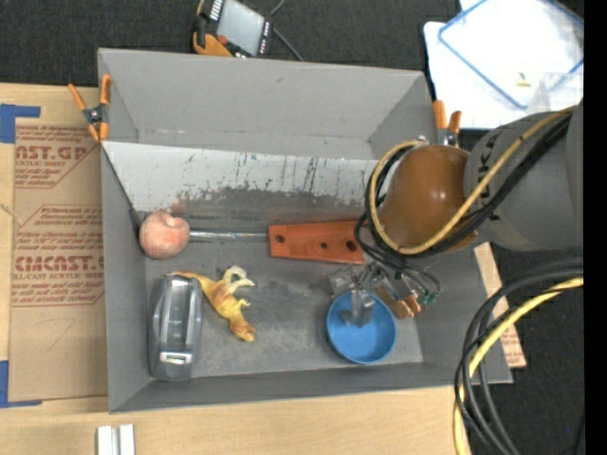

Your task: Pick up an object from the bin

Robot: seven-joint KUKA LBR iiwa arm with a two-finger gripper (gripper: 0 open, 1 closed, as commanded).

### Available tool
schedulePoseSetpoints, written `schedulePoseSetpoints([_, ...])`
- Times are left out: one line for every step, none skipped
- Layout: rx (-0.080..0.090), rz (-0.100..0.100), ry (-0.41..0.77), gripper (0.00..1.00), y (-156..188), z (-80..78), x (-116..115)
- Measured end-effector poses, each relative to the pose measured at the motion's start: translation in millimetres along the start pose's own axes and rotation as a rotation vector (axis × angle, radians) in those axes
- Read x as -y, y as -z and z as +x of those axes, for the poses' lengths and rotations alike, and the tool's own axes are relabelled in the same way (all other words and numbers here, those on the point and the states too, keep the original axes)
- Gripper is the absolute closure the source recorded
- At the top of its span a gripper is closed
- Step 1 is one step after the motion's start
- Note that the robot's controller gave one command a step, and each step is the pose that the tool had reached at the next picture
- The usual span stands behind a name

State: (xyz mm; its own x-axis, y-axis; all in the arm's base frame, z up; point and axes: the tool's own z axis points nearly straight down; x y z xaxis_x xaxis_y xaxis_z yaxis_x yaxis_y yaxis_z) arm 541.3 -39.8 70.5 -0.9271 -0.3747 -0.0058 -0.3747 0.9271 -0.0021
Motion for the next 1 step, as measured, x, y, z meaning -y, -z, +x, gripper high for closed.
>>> schedulePoseSetpoints([0.000,0.000,0.000,1.00,0.0,0.0,0.0])
